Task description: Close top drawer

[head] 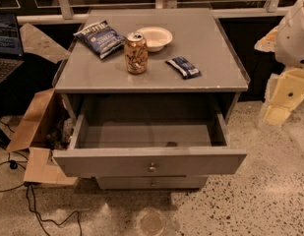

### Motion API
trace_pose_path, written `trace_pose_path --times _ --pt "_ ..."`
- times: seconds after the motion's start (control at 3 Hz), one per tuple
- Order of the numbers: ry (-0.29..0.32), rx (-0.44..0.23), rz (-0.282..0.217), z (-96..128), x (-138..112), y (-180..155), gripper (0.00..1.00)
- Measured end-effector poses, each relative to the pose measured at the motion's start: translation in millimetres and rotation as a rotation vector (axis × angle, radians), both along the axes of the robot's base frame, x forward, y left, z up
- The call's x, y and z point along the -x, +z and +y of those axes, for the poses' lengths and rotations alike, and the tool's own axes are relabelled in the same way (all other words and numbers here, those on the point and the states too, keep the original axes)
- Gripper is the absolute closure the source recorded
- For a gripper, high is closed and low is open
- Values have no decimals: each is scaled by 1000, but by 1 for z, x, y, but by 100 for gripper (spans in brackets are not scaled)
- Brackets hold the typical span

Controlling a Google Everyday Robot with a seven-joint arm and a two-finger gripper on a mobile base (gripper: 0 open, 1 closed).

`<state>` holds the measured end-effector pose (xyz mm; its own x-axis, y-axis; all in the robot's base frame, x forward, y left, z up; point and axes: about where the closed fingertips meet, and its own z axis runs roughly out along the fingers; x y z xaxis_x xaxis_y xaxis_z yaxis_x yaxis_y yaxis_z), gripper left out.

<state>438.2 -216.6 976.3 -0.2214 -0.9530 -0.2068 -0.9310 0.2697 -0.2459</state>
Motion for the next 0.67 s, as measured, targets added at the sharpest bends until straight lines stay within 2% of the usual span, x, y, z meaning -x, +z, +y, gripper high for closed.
trace_pose_path --times 0.33,0.67 --pt "0 0 0 0 0 0 0" --pt "-30 -59 -24 1 4 -10 0"
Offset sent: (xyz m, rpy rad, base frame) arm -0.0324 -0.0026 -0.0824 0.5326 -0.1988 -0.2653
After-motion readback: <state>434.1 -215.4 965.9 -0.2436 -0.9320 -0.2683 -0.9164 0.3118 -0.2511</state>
